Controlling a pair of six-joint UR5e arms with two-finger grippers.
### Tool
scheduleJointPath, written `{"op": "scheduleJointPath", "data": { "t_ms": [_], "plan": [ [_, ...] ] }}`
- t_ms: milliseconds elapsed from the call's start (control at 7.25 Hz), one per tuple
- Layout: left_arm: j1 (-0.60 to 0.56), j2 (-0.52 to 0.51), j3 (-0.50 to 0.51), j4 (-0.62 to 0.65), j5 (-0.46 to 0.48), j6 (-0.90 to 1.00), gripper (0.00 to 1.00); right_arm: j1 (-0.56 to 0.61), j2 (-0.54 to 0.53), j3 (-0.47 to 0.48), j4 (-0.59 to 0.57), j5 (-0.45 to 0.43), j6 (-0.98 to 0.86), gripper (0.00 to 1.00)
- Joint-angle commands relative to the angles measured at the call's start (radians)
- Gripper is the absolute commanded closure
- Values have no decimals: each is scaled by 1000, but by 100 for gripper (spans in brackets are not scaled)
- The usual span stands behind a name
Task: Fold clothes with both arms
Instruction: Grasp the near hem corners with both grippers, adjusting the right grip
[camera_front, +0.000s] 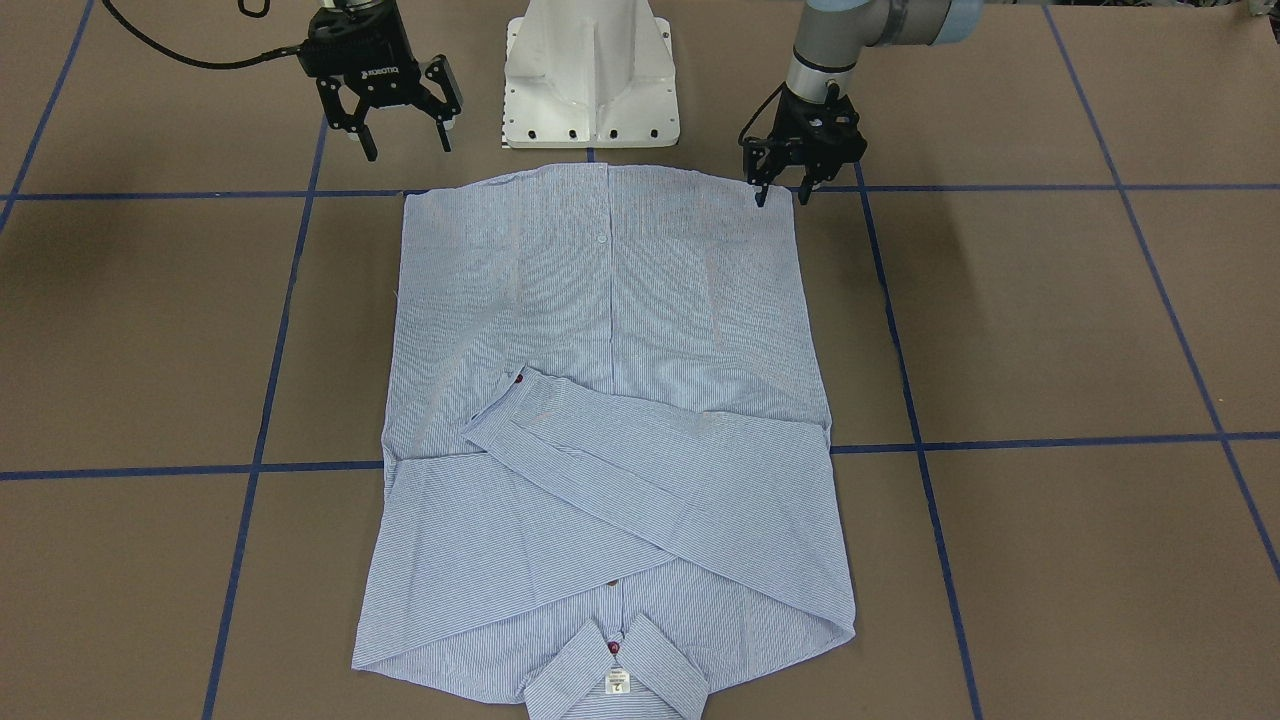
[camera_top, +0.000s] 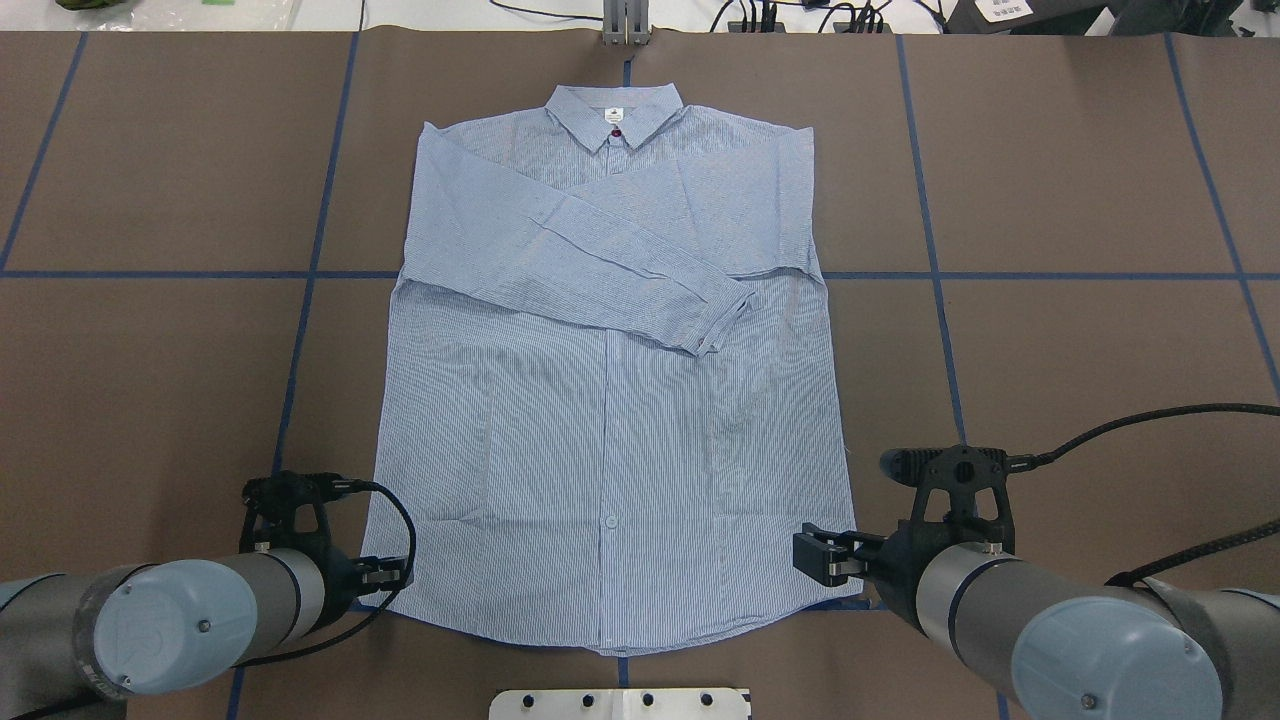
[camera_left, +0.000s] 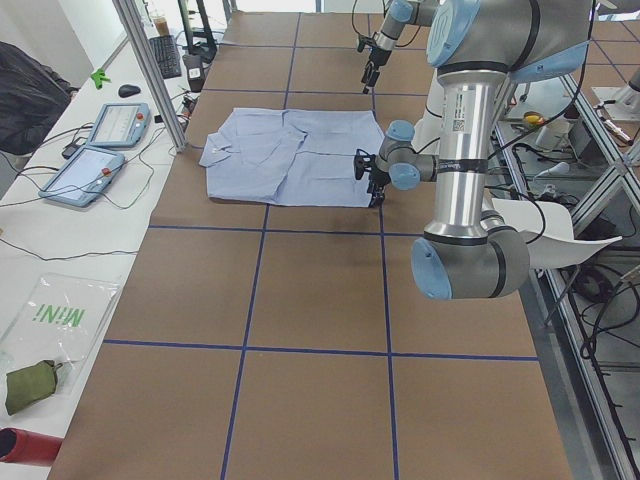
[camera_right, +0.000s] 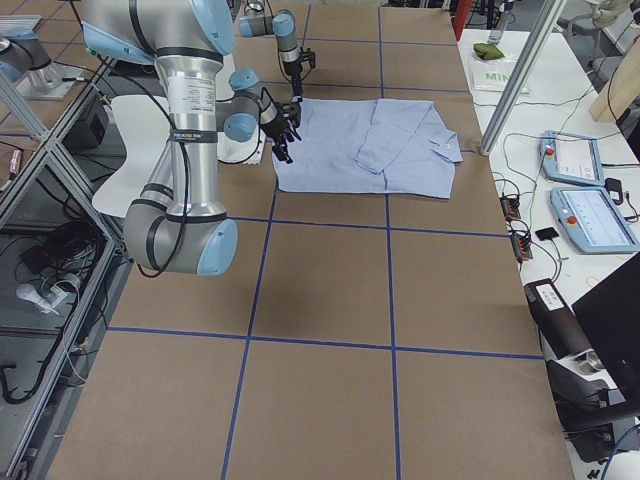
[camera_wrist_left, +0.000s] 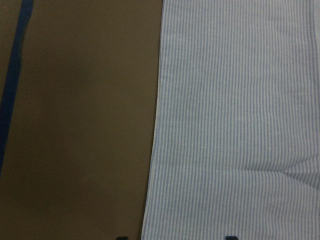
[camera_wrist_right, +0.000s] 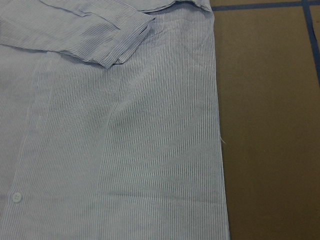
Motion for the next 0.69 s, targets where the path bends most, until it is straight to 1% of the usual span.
{"op": "scheduleJointPath", "data": {
  "t_ms": [0, 138, 552],
  "plan": [
    [0, 1, 1, 0, -4, 0, 36, -4, 0, -2, 0, -3, 0, 0],
    [0, 0, 5, 0, -4, -2, 36, -8, 0, -2, -2, -15, 0, 0],
    [6, 0, 8, 0, -9, -3, 37, -11, -2, -3, -2, -16, 0, 0]
  ]
}}
